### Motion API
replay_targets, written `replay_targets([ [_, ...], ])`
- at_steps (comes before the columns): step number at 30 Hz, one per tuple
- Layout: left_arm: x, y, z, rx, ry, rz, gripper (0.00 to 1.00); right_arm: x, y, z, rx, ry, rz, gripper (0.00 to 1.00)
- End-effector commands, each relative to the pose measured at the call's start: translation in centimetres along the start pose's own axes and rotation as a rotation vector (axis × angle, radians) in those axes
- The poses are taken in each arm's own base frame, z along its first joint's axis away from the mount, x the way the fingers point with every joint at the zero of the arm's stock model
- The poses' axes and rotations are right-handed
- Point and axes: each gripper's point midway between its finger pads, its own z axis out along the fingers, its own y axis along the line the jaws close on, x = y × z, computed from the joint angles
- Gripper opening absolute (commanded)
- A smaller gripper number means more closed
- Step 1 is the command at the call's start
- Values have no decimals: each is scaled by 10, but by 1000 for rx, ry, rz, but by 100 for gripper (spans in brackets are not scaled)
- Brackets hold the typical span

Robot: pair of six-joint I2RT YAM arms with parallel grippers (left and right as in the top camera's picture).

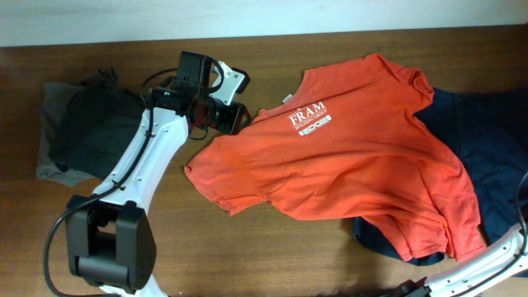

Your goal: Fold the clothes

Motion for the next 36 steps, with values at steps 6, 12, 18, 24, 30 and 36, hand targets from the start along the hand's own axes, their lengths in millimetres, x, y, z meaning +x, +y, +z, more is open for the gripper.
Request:
replay_targets([
  [6, -8, 0, -2, 2, -25, -1, 73, 44, 170, -77, -594, 78, -316, 42],
  [12, 11, 21, 24, -58, 54, -29, 82, 123, 238, -116, -696, 220, -498, 48],
  [18, 64, 59, 81, -142, 240, -72, 84, 213, 288, -134, -724, 363, -703, 49],
  [24, 85, 71, 105, -155, 296, -68, 59, 269, 310, -154, -796, 458, -835, 49],
  [30, 105, 89, 68, -314, 435, -248, 0, 295, 316, -157, -772, 491, -888, 49],
  [36, 122, 129, -42, -626, 575, -412, 1, 279, 301, -132, -561, 405, -926, 50],
])
